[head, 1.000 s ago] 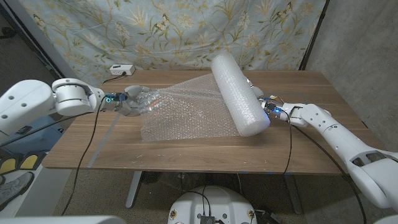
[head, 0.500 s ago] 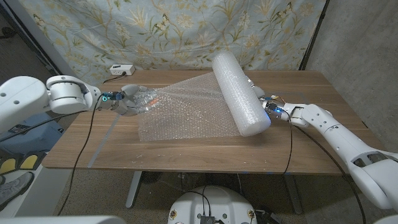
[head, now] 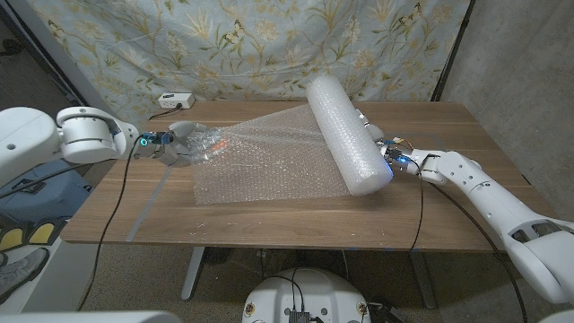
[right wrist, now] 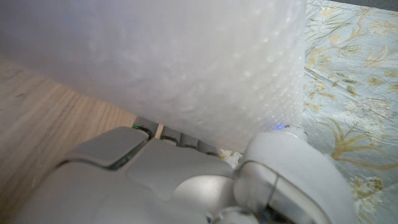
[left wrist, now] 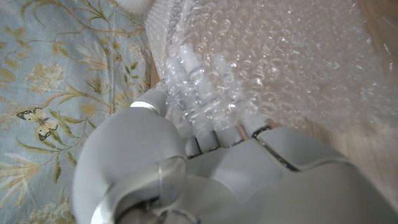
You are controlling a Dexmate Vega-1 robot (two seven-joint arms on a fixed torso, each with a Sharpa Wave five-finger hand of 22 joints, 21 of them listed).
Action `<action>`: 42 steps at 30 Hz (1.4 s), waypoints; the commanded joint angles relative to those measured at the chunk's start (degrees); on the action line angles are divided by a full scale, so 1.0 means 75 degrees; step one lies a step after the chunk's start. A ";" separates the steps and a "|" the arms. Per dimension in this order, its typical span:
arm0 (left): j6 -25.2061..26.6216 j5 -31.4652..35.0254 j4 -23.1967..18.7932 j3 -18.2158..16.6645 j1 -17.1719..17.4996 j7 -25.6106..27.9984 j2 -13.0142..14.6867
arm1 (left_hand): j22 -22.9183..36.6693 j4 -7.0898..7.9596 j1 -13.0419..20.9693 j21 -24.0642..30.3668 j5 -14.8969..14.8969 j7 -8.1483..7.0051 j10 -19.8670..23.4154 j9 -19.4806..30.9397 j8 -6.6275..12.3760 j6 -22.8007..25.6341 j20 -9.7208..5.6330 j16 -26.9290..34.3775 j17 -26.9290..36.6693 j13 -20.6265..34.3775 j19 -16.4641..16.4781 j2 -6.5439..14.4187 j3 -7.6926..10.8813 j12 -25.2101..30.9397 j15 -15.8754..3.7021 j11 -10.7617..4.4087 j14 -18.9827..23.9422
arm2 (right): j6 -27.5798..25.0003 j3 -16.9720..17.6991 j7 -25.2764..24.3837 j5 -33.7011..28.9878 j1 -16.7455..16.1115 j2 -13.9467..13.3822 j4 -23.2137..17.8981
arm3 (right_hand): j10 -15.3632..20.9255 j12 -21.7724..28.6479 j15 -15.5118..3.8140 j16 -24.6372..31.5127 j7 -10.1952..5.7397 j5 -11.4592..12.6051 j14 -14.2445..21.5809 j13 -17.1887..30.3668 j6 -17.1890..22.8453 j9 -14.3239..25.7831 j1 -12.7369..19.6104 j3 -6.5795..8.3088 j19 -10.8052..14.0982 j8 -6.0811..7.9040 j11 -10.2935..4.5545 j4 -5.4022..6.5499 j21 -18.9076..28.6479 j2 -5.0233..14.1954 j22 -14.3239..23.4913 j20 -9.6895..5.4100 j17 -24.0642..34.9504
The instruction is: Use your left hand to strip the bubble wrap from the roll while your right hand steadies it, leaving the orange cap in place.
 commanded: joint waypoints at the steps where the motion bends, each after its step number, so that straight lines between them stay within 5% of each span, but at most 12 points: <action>1: 0.0189 -0.0087 -0.0095 -0.0342 0.0115 0.0298 0.0091 | 0.0018 0.0020 0.0083 0.0058 -0.0005 0.0223 0.0176 0.0026 0.0003 0.0169 0.0002 -0.0023 0.0007 0.0048 -0.0006 0.0029 -0.0001 -0.0042 0.0003 -0.0176 -0.0038 | 0.0089 0.0053 0.0018 0.0061 -0.0106 -0.0050 -0.0101 | -0.0030 -0.0004 0.0011 0.0034 0.0179 0.0047 -0.0054 0.0013 -0.0026 0.0011 -0.0088 -0.0093 -0.0009 0.0046 0.0026 0.0015 -0.0040 0.0009 0.0011 0.0059 0.0006; 24: 0.0507 -0.0015 -0.0111 -0.0919 0.0436 0.0507 0.0067 | 0.0013 0.0034 0.0074 0.0118 -0.0004 0.0216 0.0162 0.0031 -0.0013 0.0136 0.0006 -0.0054 -0.0001 0.0075 -0.0049 0.0043 0.0007 -0.0079 0.0002 -0.0181 -0.0059 | 0.0111 0.0131 -0.0011 0.0181 -0.0277 -0.0174 -0.0255 | -0.0055 -0.0066 0.0009 0.0049 0.0155 0.0095 -0.0095 0.0018 -0.0053 -0.0025 -0.0110 -0.0159 -0.0014 0.0053 0.0024 0.0044 -0.0057 0.0017 0.0012 0.0090 -0.0003; 42: 0.0836 0.0482 -0.0435 -0.1955 0.1237 0.0812 -0.0455 | 0.0009 0.0038 0.0069 0.0162 -0.0004 0.0208 0.0139 0.0041 -0.0021 0.0109 -0.0004 -0.0061 0.0017 0.0088 -0.0090 0.0046 0.0016 -0.0115 -0.0007 -0.0210 -0.0068 | 0.0189 0.0116 0.0070 0.0149 -0.0235 -0.0161 -0.0156 | -0.0055 -0.0117 0.0095 0.0055 0.0082 0.0139 -0.0152 0.0025 -0.0073 -0.0057 -0.0135 -0.0223 -0.0045 0.0060 0.0024 0.0073 -0.0081 0.0024 0.0013 0.0107 -0.0014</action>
